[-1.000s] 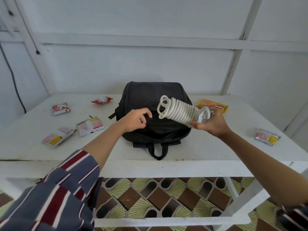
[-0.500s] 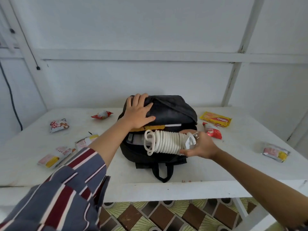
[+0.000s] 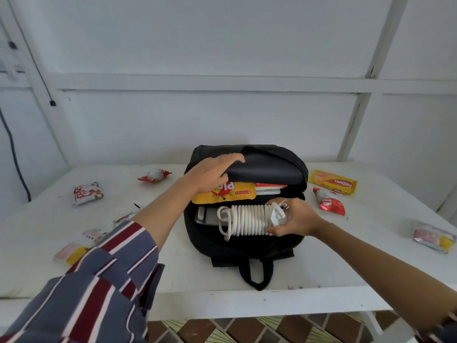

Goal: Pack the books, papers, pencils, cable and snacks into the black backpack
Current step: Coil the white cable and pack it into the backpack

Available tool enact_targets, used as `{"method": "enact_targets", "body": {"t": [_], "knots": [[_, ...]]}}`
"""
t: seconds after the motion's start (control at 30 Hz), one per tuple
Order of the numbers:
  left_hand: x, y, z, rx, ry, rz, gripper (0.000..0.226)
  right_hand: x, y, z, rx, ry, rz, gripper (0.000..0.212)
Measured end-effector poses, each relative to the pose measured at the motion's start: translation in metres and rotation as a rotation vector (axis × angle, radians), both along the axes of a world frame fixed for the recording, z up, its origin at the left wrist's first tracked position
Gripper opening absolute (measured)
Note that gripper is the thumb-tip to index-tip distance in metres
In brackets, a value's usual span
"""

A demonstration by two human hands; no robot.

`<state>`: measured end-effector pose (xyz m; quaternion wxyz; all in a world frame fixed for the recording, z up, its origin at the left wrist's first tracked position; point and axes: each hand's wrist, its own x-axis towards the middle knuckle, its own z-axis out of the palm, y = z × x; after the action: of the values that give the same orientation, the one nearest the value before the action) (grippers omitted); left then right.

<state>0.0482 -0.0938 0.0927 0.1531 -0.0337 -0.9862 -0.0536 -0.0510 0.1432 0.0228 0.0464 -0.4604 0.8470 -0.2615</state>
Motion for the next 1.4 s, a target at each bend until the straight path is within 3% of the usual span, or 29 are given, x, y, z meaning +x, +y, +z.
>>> {"method": "enact_targets", "body": {"t": [0.1,0.23,0.43,0.6,0.67,0.8,0.93,1.1,1.2,1.27,1.4], "knots": [[-0.007,-0.005,-0.006,-0.068,0.077,-0.03,0.043,-0.005,-0.008,-0.002,0.017,-0.018,-0.024,0.055],[-0.014,-0.011,-0.009,-0.045,0.052,-0.018,0.039,-0.014,-0.017,-0.002,0.004,-0.022,-0.058,0.036],[-0.021,-0.013,-0.012,-0.153,0.022,0.09,0.05,-0.023,-0.028,-0.001,0.035,0.007,-0.068,0.037],[-0.022,-0.019,-0.018,-0.104,0.01,0.068,0.029,-0.03,-0.03,0.001,-0.038,0.036,0.011,0.042],[-0.022,-0.02,-0.022,-0.07,-0.02,0.062,0.043,-0.04,-0.032,-0.003,-0.032,0.042,0.02,0.061],[-0.022,-0.014,-0.033,-0.14,-0.078,0.097,0.084,-0.052,-0.031,-0.009,-0.015,0.167,-0.007,0.054],[-0.024,-0.01,-0.039,-0.19,-0.107,0.147,0.093,-0.047,-0.029,-0.024,-0.147,0.557,0.06,0.065],[-0.024,0.004,-0.041,-0.275,-0.188,0.213,0.112,-0.039,-0.022,-0.028,-0.081,0.866,0.121,0.067],[-0.023,0.011,-0.042,-0.278,-0.18,0.25,0.109,-0.03,-0.021,-0.035,-0.118,0.901,0.157,0.06],[-0.022,0.014,-0.042,-0.273,-0.182,0.267,0.107,-0.028,-0.02,-0.038,-0.111,0.874,0.177,0.077],[-0.021,0.017,-0.044,-0.255,-0.179,0.288,0.105,-0.019,-0.012,-0.036,-0.005,0.63,0.26,0.093]]}}
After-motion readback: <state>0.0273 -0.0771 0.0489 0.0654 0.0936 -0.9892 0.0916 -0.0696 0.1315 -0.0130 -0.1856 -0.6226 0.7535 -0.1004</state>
